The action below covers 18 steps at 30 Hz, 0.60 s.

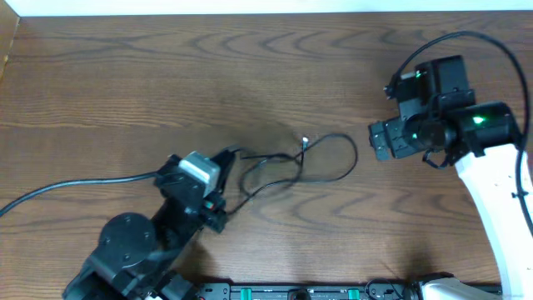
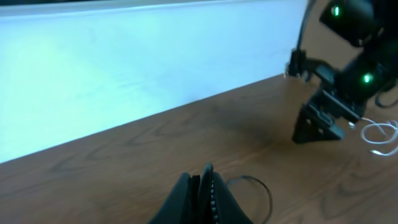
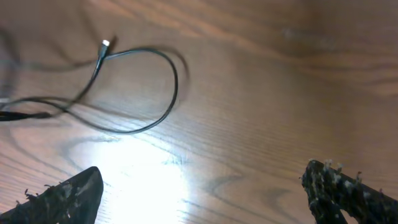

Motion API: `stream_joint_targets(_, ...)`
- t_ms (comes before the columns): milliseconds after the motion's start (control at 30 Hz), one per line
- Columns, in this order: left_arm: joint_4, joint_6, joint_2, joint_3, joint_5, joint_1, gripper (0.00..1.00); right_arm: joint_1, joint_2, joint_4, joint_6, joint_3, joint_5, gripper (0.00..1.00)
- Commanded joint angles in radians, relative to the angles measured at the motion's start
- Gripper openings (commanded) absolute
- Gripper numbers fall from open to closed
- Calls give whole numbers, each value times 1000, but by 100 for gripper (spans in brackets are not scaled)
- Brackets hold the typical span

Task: Untangle cables

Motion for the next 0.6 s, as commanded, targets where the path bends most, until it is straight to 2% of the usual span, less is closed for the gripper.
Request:
stream_joint_targets(0, -6, 7, 2, 8, -11, 13, 8, 0, 5, 37, -4, -53, -134, 99)
stream_joint_targets(133, 1, -2, 36, 8, 0, 13, 8, 12, 10, 103, -154, -106, -458, 99)
stream_joint_targets(200, 1, -2, 51, 8, 0, 13, 8, 33, 10, 149, -214, -136, -550, 99)
stream_joint_targets(433, 2, -2, 82, 8, 19, 13, 7, 144, 12, 313, -271, -246, -566, 98)
stream_joint_targets(467, 2, -2, 82, 8, 19, 13, 8, 162, 12, 344, -272, -265, -563, 96)
stream_joint_targets(533, 9, -6, 81, 8, 57, 13, 8, 216, 18, 470, -269, -332, -543, 80)
stream_joint_targets(567, 13, -11, 81, 8, 77, 13, 8, 228, 20, 507, -267, -350, -540, 75)
